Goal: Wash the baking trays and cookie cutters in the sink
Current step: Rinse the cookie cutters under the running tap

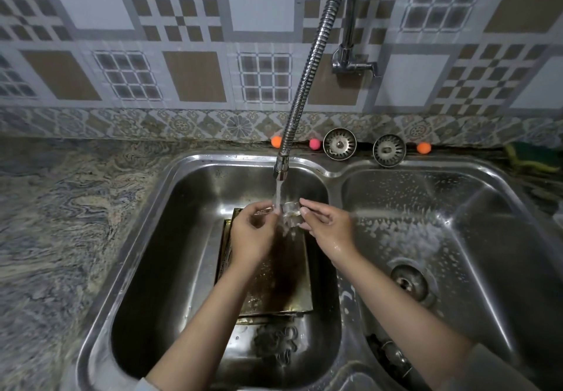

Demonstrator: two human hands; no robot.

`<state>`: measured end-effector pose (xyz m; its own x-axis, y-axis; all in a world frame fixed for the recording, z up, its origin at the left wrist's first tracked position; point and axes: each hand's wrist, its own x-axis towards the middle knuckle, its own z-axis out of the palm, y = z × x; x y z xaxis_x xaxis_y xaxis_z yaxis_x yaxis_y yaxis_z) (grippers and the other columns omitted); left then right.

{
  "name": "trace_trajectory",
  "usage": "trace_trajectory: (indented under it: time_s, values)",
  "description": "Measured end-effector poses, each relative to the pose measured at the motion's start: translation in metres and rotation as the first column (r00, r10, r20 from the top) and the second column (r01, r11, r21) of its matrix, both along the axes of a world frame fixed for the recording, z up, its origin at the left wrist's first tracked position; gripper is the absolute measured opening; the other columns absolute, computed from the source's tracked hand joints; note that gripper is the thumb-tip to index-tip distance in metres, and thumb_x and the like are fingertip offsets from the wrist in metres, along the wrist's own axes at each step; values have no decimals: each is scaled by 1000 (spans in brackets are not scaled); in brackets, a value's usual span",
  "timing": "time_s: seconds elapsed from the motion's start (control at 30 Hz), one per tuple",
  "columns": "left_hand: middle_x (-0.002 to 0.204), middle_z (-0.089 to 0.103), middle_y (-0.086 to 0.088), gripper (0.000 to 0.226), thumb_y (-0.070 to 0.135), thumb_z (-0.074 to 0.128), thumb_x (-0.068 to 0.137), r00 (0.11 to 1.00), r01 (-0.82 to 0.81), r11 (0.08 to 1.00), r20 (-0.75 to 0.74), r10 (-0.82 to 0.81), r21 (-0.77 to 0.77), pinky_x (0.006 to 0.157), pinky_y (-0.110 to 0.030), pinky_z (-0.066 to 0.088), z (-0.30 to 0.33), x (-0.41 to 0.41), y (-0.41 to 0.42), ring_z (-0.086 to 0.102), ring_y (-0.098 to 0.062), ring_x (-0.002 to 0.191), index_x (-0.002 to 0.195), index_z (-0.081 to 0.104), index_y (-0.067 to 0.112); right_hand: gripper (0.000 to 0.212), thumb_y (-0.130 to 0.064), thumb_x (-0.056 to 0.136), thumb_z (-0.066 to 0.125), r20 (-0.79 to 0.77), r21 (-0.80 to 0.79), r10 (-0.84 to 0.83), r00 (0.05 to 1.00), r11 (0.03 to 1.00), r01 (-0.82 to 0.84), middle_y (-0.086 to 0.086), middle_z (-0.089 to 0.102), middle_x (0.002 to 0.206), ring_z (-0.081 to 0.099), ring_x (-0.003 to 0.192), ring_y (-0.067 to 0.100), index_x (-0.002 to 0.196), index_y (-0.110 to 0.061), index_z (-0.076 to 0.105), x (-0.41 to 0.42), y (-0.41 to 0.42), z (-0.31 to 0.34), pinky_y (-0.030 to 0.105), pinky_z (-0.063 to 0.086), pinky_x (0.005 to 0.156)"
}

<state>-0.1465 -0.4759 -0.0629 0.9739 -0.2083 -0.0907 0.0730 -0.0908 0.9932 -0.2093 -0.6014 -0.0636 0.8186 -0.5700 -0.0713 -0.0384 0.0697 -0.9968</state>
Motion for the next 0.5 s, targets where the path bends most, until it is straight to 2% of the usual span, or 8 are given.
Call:
trace_trajectory:
  time_s: [0.13,0.2,0.3,0.4,0.5]
  values:
    - [87,73,-8,19,14,70,84,997,-41,999,61,41,-1,68,-35,56,-1,0,8,68,-23,77,89,67,32,23,-8,87,66,15,21,7,1000,1000,-7,6,72,103,69,93,19,101,-25,69,5,10,-5,21,56,76]
    - [89,72,-2,19,14,69,85,995,-46,999,84,46,-9,71,-33,56,0,0,12,68,-20,80,88,67,33,23,-9,86,67,11,23,8,1000,1000,-8,5,72,103,69,92,19,102,-25,69,7,14,-6,18,54,73]
    - [90,71,7,18,12,69,85,993,-49,999,109,51,-15,73,-27,56,0,0,19,68,-14,85,91,68,28,23,-8,86,67,16,31,24,1000,999,-24,4,71,104,70,93,19,101,-25,69,10,20,-9,22,56,76]
    - [89,73,-2,17,15,70,84,995,-47,999,83,49,-27,76,-40,58,-5,1,24,69,-21,84,90,70,32,23,-7,86,67,7,46,22,1000,999,-23,5,71,105,71,89,19,101,-24,69,10,23,-10,26,58,75]
    - [89,73,-4,17,17,71,84,995,-52,999,80,52,-3,77,-45,58,-4,3,22,69,-22,82,89,70,32,23,-6,85,67,6,60,11,1000,998,-11,7,72,101,71,85,14,102,-21,69,9,21,-8,19,56,70]
